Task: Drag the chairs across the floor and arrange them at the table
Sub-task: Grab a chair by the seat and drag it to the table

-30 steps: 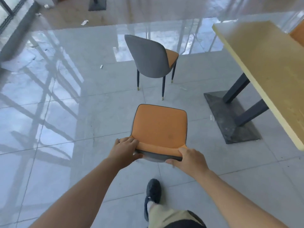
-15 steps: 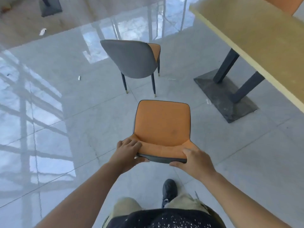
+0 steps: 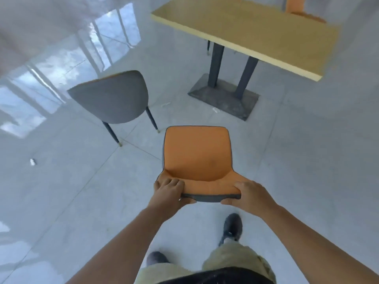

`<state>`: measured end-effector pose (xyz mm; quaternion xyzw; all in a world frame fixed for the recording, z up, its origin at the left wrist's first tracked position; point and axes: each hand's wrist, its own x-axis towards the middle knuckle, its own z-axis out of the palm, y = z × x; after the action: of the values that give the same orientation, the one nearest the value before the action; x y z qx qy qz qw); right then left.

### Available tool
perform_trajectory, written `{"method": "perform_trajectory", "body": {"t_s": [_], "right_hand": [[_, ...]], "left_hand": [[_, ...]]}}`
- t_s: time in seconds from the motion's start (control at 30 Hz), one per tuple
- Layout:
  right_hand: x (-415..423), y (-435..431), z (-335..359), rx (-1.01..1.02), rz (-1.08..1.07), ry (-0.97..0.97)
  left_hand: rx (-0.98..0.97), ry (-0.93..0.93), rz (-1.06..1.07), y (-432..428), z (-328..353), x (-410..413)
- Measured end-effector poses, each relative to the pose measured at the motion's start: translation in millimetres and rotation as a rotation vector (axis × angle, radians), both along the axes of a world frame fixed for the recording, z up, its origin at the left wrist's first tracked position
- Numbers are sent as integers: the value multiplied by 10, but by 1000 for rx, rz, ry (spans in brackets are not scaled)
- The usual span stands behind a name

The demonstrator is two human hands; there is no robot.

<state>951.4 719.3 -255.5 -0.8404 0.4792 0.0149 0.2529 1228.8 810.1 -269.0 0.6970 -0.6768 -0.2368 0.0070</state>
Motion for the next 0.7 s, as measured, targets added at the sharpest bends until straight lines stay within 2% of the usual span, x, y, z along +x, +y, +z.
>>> {"method": "perform_trajectory", "body": {"t_s": [0.1, 0.33, 0.63, 0.7], "right_hand": [[186, 306, 72, -20, -119, -71], [629, 788, 14, 38, -346, -16], [844, 1093, -38, -12, -488, -17], [881, 1182, -58, -33, -514, 33]], "left_hand": [[12, -9, -101, -22, 36, 216], [-22, -74, -283, -78, 37, 745], [-4, -86, -395, -94, 60, 947], [-26, -101, -399, -72, 54, 935]]}}
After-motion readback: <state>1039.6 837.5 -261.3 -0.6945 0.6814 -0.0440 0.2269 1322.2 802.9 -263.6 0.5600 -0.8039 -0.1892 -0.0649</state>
